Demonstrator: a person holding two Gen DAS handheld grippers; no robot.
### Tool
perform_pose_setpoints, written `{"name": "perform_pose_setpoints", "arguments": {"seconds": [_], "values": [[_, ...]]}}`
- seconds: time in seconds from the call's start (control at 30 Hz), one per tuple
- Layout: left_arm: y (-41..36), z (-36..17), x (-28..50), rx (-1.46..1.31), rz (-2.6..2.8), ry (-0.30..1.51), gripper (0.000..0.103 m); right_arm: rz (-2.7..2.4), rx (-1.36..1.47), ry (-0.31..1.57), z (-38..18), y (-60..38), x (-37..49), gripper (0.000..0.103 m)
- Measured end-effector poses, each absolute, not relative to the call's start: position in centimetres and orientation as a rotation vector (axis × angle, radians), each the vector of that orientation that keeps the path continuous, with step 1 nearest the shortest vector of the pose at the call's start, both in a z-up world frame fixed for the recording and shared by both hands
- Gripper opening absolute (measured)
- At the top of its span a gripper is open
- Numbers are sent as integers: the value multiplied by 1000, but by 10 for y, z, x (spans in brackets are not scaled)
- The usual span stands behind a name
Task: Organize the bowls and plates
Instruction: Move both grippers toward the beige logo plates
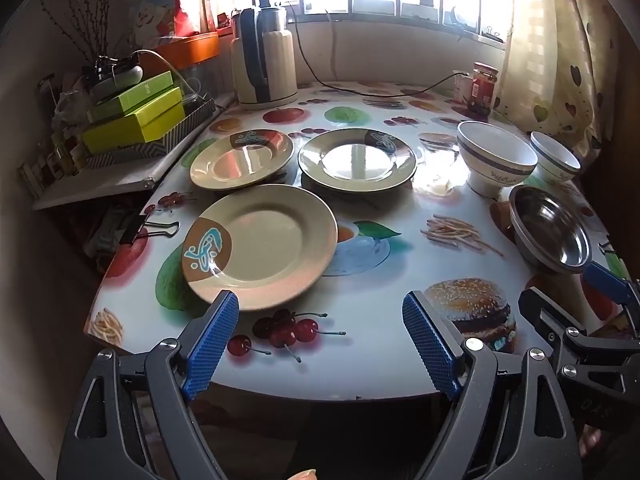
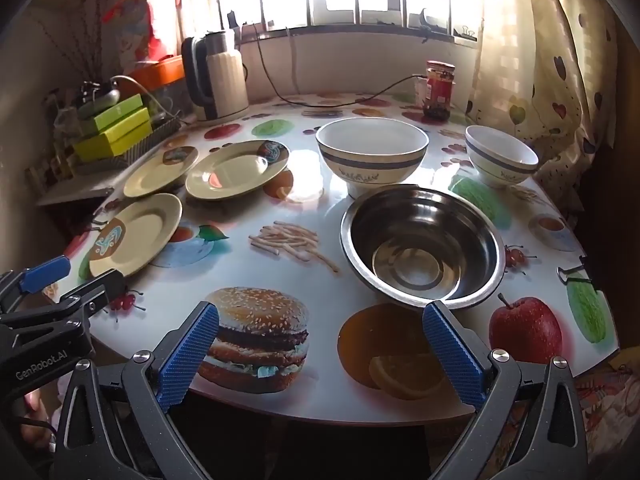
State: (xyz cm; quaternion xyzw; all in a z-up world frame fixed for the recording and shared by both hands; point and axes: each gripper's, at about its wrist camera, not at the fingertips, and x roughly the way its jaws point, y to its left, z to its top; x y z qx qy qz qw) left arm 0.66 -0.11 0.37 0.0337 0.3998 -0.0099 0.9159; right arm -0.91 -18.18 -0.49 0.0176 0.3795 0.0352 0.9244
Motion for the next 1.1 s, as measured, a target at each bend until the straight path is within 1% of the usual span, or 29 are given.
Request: {"name": "perform_pose_setpoints", "arguments": {"seconds": [1.1], "values": [[4,2,10,21,-19,840,84,120,15,762,-3,-172,1,103]]}}
